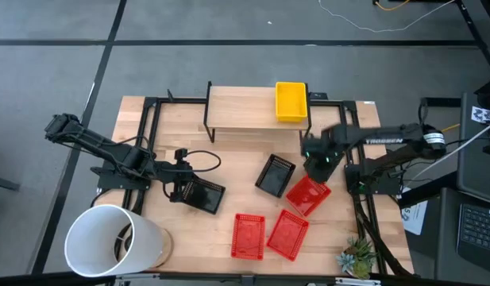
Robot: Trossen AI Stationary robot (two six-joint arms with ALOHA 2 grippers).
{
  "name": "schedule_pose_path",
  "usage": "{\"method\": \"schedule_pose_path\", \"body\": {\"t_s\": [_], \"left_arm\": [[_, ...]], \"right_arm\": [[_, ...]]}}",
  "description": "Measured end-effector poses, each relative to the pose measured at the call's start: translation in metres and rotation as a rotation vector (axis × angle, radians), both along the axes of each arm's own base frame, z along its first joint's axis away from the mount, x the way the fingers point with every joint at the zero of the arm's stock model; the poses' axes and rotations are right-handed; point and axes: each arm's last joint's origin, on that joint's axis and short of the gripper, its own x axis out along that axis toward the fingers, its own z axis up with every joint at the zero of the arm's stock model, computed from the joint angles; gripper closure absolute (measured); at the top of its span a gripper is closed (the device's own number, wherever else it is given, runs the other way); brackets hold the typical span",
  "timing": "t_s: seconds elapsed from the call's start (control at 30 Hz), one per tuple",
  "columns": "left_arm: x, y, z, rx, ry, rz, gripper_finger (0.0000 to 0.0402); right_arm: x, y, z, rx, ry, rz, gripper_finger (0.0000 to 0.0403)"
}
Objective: Stack baskets on shelf by color
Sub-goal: Put the right black basket on the shelf
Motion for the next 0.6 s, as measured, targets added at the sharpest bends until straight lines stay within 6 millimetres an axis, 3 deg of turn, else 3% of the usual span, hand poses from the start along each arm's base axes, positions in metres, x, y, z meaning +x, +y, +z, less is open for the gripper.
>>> {"method": "schedule_pose_path", "body": {"t_s": [0.13, 0.23, 0.4, 0.6], "left_arm": [[0.000, 0.000, 0.000, 0.001, 0.000, -0.001, 0.0401], [0.000, 0.000, 0.000, 0.001, 0.000, -0.001, 0.0401], [0.000, 0.000, 0.000, -0.002, -0.001, 0.002, 0.0401], [0.000, 0.000, 0.001, -0.006, -0.008, 0.003, 0.0401]], "right_arm": [[-0.014, 0.018, -0.033, 0.012, -0.038, -0.030, 0.0319], [-0.014, 0.023, -0.046, -0.013, -0.106, -0.037, 0.0319], [-0.005, 0.021, -0.049, -0.122, -0.216, -0.082, 0.0319], [0.010, 0.024, -0.055, -0.129, -0.291, -0.087, 0.0319]]}}
